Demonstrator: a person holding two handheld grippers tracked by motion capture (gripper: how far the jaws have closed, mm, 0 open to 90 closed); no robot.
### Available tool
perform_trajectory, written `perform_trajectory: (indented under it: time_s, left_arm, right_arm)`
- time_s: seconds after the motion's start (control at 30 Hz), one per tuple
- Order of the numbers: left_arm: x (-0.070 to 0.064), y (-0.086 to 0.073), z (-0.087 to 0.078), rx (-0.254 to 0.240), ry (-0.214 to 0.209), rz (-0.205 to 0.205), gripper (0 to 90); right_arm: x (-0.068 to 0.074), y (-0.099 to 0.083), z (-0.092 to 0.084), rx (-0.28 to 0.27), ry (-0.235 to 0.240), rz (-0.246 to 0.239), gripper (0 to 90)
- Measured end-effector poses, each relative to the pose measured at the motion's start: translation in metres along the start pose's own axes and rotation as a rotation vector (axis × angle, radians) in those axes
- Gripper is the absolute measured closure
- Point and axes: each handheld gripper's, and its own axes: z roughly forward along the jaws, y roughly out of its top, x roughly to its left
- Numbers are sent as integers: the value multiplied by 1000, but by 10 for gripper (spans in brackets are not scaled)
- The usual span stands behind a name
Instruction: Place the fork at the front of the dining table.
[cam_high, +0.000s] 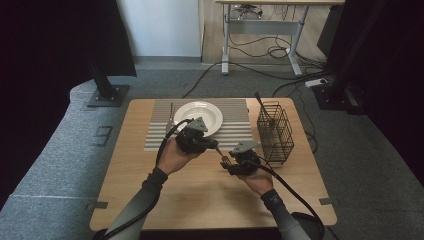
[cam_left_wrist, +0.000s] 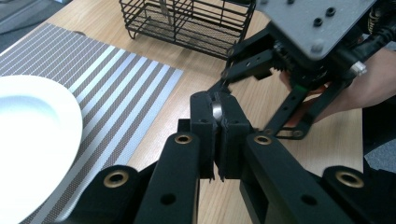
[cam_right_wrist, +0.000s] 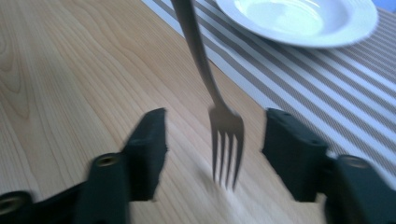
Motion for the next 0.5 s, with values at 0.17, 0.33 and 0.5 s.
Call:
perform_trajectory:
  time_s: [0.17,0.33,0.5]
  left_arm:
    - [-1,2,-2,-7,-4,4,868]
    - [-1,3,-4,-12,-2,-4,868]
    - [0,6,-3,-23,-4,-20,868]
  right_arm:
    - [2,14,4,7,-27,-34,661]
    - [6,18,5,-8,-53,-70,770]
    - [15,19,6,-11,-104,-134,820]
